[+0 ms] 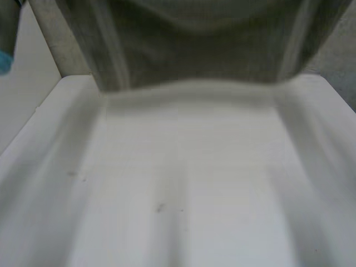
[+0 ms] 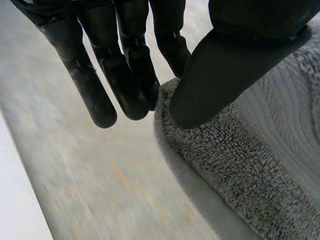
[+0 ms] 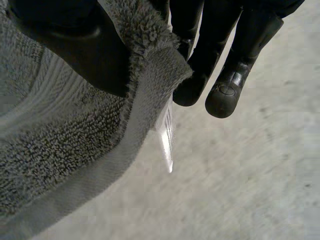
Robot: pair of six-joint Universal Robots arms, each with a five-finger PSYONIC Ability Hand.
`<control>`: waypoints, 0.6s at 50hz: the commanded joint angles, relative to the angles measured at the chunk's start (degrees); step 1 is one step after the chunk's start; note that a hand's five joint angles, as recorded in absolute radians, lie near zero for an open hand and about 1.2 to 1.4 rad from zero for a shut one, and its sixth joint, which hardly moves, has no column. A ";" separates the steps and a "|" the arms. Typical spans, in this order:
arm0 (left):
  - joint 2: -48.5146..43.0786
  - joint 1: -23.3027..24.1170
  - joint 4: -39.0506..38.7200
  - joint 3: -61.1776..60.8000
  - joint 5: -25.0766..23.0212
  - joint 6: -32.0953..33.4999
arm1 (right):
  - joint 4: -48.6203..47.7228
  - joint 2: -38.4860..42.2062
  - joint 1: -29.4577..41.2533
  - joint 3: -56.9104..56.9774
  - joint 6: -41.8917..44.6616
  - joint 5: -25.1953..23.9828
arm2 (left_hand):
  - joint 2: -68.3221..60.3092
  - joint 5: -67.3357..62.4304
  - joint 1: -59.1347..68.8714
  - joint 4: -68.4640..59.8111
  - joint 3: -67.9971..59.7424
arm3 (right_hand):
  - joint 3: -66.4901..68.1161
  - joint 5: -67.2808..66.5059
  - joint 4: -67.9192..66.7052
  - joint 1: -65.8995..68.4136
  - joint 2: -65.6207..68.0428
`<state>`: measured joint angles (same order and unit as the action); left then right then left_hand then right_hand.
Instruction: Fold the towel.
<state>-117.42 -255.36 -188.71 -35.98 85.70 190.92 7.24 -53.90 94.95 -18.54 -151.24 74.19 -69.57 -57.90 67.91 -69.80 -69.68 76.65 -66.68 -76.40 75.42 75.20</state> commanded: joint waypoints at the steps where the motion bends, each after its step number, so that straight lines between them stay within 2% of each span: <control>1: -0.09 -0.58 -1.66 -1.54 0.35 -5.73 | -1.18 -3.58 -0.03 -10.44 -3.10 -0.62 | -10.43 -12.10 12.09 -10.20 -10.32 | 3.35 -3.32 -3.60 4.58 4.80; 5: 0.17 -0.85 -1.48 -8.67 -0.36 -5.65 | 0.49 -5.25 -0.03 -17.85 -2.30 -1.94 | -10.43 -12.10 12.09 -10.20 -10.32 | 3.35 -3.32 -3.60 4.58 4.80; 7: 0.96 -1.11 -2.35 -18.90 -1.93 -5.56 | 1.11 -6.48 -0.12 -25.55 -0.21 -5.26 | -10.43 -12.10 12.09 -10.20 -10.32 | 3.35 -3.32 -3.60 4.58 4.80; 8: 0.96 -1.11 -2.36 -18.95 -1.94 -5.56 | 1.11 -6.48 -0.12 -25.59 -0.20 -5.28 | -10.43 -12.10 12.09 -10.20 -10.32 | 3.35 -3.32 -3.60 4.58 4.80; 10: 1.22 -1.81 -4.37 -28.92 -4.30 -5.56 | 1.29 -6.92 -0.38 -33.63 2.51 -9.57 | -10.43 -12.10 12.09 -10.20 -10.32 | 3.35 -3.32 -3.60 4.58 4.80; 13: 1.31 -2.43 -5.96 -33.81 -5.45 -5.38 | 1.20 -6.92 -0.47 -37.71 4.20 -10.73 | -10.43 -12.10 12.09 -10.20 -10.32 | 3.35 -3.32 -3.60 4.58 4.80; 15: 1.23 -3.22 -9.20 -42.90 -7.73 -5.21 | 0.85 -6.40 -0.56 -45.67 8.31 -12.66 | -10.43 -12.10 12.09 -10.20 -10.32 | 3.35 -3.32 -3.60 4.58 4.80; 19: 1.31 -3.22 -12.12 -50.24 -10.02 -5.12 | 0.67 -5.69 -0.64 -52.92 14.22 -12.66 | -10.43 -12.10 12.09 -10.20 -10.32 | 3.35 -3.32 -3.60 4.58 4.80; 21: 1.75 -3.31 -13.43 -55.40 -11.77 -4.95 | 0.76 -5.17 -0.91 -58.34 20.26 -12.66 | -10.43 -12.10 12.09 -10.20 -10.32 | 3.35 -3.32 -3.60 4.58 4.80; 24: 2.37 -3.39 -13.43 -57.54 -12.22 -4.33 | 0.85 -5.43 -0.91 -60.13 21.87 -12.58 | -10.43 -12.10 12.09 -10.20 -10.32 | 3.35 -3.32 -3.60 4.58 4.80; 30: 8.43 -4.54 -11.94 -66.15 -13.10 3.05 | 2.08 -10.09 -3.72 -64.17 22.39 -12.14 | -10.43 -12.10 12.09 -10.20 -10.32 | 3.35 -3.32 -3.60 4.58 4.80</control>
<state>-113.54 -259.05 -202.11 -96.29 73.12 188.42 8.23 -60.24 93.64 -80.10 -129.41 61.50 -69.60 -58.27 67.91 -69.81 -69.69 76.63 -66.70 -76.40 75.43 75.20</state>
